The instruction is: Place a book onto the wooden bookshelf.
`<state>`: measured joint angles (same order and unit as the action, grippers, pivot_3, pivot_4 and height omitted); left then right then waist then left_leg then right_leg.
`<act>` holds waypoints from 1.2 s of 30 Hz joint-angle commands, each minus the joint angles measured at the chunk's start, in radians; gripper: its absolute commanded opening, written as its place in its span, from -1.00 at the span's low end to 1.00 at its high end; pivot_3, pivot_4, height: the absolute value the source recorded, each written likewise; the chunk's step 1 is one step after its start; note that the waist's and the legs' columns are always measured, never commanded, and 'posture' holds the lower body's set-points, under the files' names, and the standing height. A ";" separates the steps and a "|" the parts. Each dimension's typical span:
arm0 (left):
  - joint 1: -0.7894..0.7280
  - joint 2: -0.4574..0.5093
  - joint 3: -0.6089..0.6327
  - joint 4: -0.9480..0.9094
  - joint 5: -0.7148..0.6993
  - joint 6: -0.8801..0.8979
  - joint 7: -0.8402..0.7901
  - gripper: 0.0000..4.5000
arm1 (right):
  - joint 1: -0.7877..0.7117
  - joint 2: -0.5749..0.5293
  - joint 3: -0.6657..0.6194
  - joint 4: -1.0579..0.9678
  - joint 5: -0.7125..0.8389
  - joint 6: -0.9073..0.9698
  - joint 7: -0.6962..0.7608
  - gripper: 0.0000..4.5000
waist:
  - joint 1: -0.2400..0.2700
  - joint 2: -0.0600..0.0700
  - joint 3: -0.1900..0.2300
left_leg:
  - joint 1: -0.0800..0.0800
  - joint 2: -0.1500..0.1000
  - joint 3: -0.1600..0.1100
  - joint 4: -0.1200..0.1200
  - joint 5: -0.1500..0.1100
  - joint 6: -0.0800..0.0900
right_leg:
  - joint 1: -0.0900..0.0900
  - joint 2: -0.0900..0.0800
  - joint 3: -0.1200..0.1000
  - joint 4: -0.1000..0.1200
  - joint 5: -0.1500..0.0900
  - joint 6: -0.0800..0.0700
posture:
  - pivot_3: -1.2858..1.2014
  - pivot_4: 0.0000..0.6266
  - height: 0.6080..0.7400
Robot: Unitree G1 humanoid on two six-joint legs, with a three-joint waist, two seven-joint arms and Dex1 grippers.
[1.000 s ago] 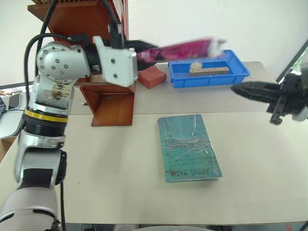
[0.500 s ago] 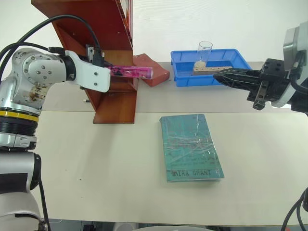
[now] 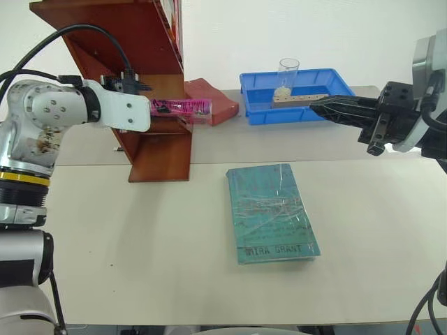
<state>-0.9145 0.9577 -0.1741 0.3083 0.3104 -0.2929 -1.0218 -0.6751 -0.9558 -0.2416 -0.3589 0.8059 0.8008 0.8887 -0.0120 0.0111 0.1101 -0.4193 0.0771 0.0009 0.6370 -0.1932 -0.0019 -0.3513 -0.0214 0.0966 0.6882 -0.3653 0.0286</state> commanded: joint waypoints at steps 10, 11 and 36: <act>0.066 0.138 0.222 -0.222 -0.274 0.318 -0.144 0.98 | 0.005 -0.013 0.003 0.036 -0.058 -0.081 0.056 -1.00 | 0.000 -0.003 0.001 | 0.000 0.001 0.001 -0.001 0.000 0.000 | -0.001 0.000 -0.001 0.001 0.000 0.000 | 0.03 -0.52 -0.38; 0.063 0.139 0.241 -0.234 -0.297 0.355 -0.143 0.98 | 0.006 -0.013 0.004 0.041 -0.063 -0.086 0.062 -1.00 | 0.001 -0.003 0.001 | 0.000 0.001 0.001 -0.001 0.000 0.000 | -0.002 0.000 -0.001 0.001 0.000 0.000 | 0.03 -0.52 -0.38; 0.865 -0.003 0.614 -0.676 -0.766 0.941 -0.082 0.98 | 0.239 -0.138 0.116 0.133 -0.354 -0.368 0.327 -1.00 | 0.010 -0.012 0.006 | 0.014 0.006 0.009 -0.005 0.000 0.000 | -0.001 -0.001 -0.001 0.000 -0.002 -0.003 | 0.03 -0.52 -0.38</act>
<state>-0.0424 0.9487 0.4286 -0.3552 -0.4388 0.6589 -1.1182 -0.4333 -1.0930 -0.0986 -0.1938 0.4519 0.4514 1.2187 -0.0020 -0.0011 0.1161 -0.4056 0.0828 0.0099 0.6320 -0.1935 -0.0022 -0.3520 -0.0222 0.0953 0.6885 -0.3668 0.0252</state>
